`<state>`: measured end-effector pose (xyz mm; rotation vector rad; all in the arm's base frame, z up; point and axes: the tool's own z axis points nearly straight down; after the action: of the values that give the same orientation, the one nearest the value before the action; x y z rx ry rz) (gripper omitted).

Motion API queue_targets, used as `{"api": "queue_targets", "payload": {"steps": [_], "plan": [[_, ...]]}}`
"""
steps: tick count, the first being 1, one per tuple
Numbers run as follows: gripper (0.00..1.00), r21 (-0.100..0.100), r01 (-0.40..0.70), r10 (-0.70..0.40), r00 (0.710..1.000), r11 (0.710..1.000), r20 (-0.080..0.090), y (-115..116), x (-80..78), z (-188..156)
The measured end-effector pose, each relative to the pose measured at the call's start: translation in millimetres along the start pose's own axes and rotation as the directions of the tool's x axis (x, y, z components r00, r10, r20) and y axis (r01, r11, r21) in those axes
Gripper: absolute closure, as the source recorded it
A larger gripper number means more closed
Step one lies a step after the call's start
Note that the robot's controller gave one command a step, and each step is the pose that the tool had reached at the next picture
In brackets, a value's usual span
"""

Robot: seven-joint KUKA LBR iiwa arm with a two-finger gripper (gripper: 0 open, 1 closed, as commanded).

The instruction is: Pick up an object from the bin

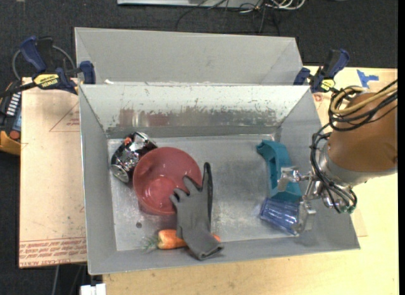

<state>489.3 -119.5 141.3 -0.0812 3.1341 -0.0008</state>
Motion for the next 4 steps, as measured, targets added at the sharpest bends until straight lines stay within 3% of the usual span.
{"api": "queue_targets", "payload": {"steps": [1,2,3,4], "plan": [[0.0,-0.005,0.009,-0.009,1.0,1.0,-0.01,13.3,-15.3,66.4],[0.0,-0.018,-0.105,0.105,0.994,0.994,-0.003,-0.9,-10.8,70.9],[1.0,-0.007,0.009,-0.009,1.0,1.0,-0.012,14.4,-15.0,67.4],[1.0,-0.006,0.009,-0.009,1.0,1.0,-0.012,14.4,-15.0,67.5]]}}
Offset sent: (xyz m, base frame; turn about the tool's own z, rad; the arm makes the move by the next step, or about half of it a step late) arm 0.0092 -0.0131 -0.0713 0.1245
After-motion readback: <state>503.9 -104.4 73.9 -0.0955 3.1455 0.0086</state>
